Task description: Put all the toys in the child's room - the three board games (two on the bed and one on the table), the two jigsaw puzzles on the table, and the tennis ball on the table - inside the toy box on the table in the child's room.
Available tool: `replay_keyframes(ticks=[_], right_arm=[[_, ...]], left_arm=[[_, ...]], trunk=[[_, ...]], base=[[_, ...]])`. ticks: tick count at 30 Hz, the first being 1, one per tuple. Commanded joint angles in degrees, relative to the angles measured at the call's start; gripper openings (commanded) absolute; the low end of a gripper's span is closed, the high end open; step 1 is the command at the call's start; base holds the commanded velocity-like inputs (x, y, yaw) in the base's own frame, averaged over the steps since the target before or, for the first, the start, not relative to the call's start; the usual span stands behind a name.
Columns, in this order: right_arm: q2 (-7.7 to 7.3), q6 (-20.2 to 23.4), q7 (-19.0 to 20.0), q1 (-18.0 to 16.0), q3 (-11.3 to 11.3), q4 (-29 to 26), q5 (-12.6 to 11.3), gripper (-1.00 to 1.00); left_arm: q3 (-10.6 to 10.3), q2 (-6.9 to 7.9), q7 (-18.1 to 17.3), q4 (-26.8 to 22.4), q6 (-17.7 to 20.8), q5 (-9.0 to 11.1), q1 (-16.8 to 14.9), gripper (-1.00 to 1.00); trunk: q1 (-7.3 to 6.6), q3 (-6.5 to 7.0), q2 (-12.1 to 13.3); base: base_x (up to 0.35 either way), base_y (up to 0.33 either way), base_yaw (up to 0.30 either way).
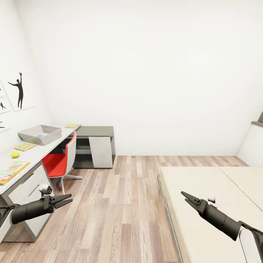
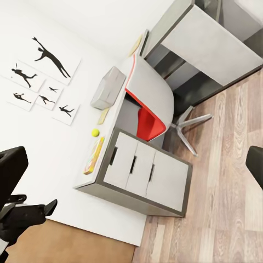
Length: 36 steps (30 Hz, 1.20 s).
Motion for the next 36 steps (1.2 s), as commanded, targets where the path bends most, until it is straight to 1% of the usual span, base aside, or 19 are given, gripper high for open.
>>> replay_keyframes(ticks=[1, 8, 14, 36], right_arm=[[0.01, 0.24, 0.23, -0.06, -0.07, -0.01, 0.12, 1.00], [0.03, 0.24, 0.23, -0.06, -0.06, -0.01, 0.12, 1.00], [0.01, 0.24, 0.23, -0.06, -0.06, -0.01, 0.12, 1.00], [-0.04, 0.25, 0.32, -0.06, -0.12, -0.07, 0.12, 1.00]], left_arm=[[-0.02, 0.01, -0.13, 0.00, 0.60, 0.11, -0.05, 1.00], [-0.02, -0.01, -0.12, -0.01, 0.58, 0.11, -0.05, 1.00], [-0.02, -0.01, -0.12, -0.03, 0.57, 0.11, -0.05, 1.00], [-0.02, -0.01, -0.12, -0.23, 0.56, 0.11, -0.05, 1.00]], trunk=[[0.04, -0.14, -0.13], [0.04, -0.14, -0.13], [0.04, -0.14, -0.13], [0.04, -0.14, -0.13]], base=[[-0.001, -0.022, 0.000], [-0.001, -0.039, 0.000], [0.000, -0.165, 0.000], [0.000, -0.275, 0.000]])
